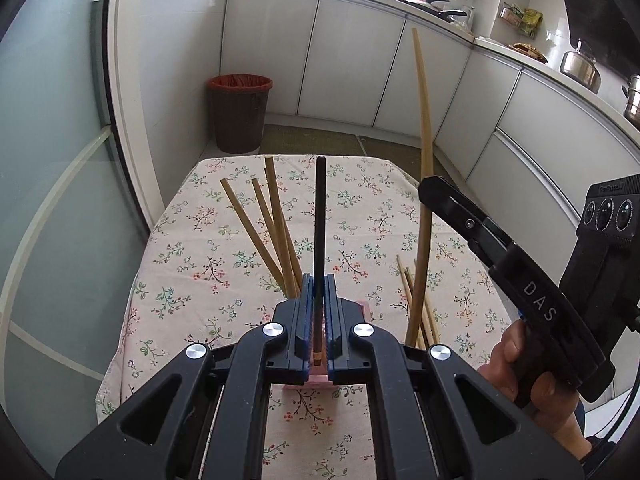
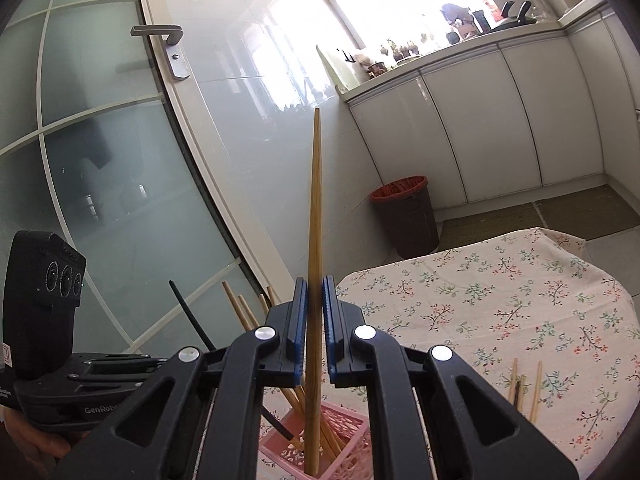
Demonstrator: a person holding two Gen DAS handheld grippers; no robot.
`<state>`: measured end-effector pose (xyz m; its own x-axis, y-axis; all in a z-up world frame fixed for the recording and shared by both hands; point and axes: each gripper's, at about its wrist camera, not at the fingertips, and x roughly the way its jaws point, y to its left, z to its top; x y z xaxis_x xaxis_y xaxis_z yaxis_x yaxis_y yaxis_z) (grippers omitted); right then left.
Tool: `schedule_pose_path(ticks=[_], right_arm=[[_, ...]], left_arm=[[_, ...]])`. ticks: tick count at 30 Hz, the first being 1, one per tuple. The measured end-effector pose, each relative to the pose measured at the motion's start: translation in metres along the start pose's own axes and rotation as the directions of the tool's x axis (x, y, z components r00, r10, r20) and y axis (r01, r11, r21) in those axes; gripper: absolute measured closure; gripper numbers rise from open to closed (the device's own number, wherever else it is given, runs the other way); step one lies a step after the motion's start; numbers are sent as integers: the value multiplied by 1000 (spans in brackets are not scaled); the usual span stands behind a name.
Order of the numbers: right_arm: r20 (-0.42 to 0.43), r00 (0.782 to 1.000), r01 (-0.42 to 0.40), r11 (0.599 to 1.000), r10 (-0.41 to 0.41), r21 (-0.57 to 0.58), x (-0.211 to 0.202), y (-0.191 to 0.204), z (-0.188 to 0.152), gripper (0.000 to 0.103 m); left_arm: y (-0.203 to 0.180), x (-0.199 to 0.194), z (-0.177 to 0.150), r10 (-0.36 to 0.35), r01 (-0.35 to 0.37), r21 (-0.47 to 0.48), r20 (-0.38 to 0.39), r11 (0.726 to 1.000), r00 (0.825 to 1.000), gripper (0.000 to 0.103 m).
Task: Organize utensils
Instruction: 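Lower both held chopsticks into the pink basket and open both tools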
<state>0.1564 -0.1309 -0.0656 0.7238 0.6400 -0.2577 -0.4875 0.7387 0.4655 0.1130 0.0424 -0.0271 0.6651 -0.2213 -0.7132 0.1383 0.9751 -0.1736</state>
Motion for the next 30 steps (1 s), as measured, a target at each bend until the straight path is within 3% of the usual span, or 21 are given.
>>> schedule_pose_path(ticks=[5,6,8,14,20,30], right_arm=[[-20,1000,1,1000,-1,-22,13,7,-11,95],[-27,1000,7,1000,-8,-28,16,8,-13,95],[-48,999,19,999,-21,-42,22,9,-18,95],[-62,996,60,996,-64,-67,35,9,-31,95],[-44,992,112,988,-117,-106,41,11,-42,95],[-54,986,148,980,-157,-135,48,11,-53,95]], left_arm=[[4,14,-4,-9,8,-18,-56,1000,998,97],[6,15,-4,-5,4,-23,-59,1000,998,94],[12,12,-2,-6,4,-42,-48,999,999,79],[26,-11,7,-13,17,-97,41,995,999,76],[36,-9,8,-37,42,-160,29,986,999,73],[33,-10,9,-42,46,-163,31,986,999,68]])
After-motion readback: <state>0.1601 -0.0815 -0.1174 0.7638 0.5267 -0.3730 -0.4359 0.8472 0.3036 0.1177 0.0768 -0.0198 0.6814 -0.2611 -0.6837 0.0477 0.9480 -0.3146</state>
